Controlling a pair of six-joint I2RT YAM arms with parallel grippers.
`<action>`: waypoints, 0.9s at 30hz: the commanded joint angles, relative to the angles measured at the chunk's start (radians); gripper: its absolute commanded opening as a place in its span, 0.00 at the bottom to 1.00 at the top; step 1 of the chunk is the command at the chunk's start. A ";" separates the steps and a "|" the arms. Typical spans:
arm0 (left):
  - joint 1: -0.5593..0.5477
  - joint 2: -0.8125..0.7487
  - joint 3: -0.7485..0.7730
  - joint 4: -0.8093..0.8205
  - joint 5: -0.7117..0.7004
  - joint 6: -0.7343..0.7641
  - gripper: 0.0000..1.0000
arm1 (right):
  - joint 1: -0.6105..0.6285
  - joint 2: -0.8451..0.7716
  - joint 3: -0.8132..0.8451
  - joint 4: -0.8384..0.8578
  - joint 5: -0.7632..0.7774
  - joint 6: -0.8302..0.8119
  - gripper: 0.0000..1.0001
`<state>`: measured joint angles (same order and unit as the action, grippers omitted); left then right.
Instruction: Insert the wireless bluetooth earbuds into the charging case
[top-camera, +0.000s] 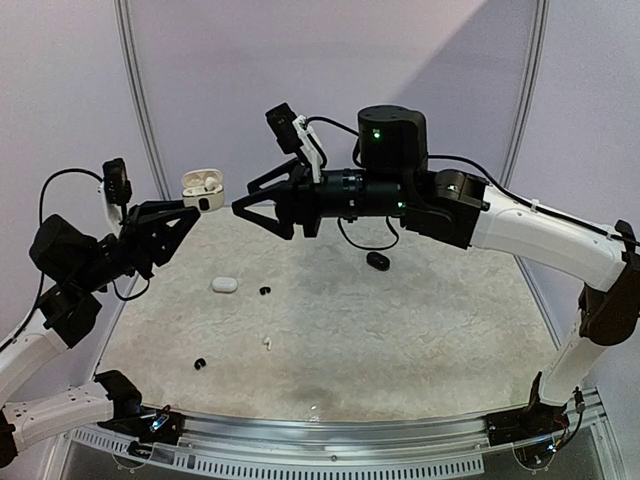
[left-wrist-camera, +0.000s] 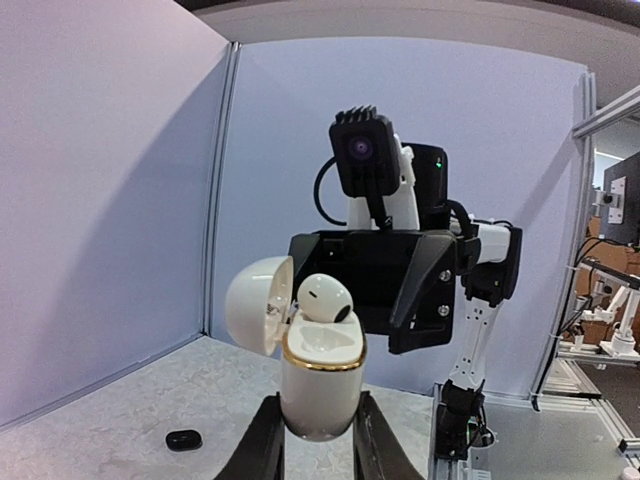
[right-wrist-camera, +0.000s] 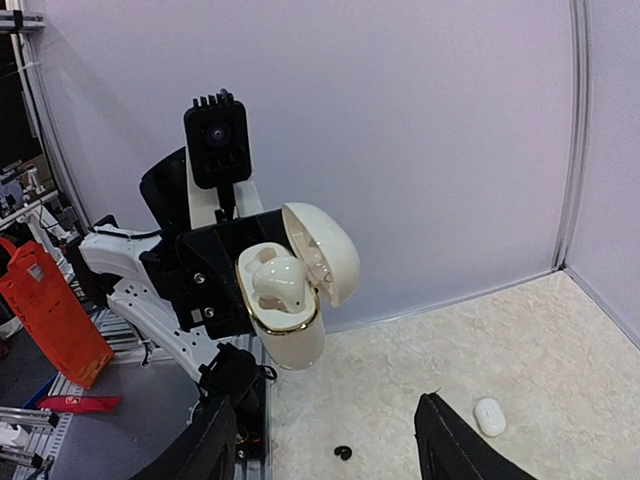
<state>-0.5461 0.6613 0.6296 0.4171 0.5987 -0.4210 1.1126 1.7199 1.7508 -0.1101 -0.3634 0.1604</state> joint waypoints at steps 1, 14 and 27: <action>-0.009 0.007 0.023 0.023 0.018 -0.014 0.00 | 0.004 0.042 -0.002 0.148 -0.064 0.051 0.61; -0.009 0.018 0.027 0.045 0.021 -0.004 0.00 | 0.007 0.137 0.100 0.163 -0.150 0.079 0.38; -0.009 0.018 0.022 0.037 0.024 -0.001 0.00 | 0.009 0.163 0.128 0.159 -0.201 0.082 0.09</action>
<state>-0.5461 0.6743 0.6357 0.4515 0.6178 -0.4332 1.1145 1.8656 1.8549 0.0399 -0.5381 0.2291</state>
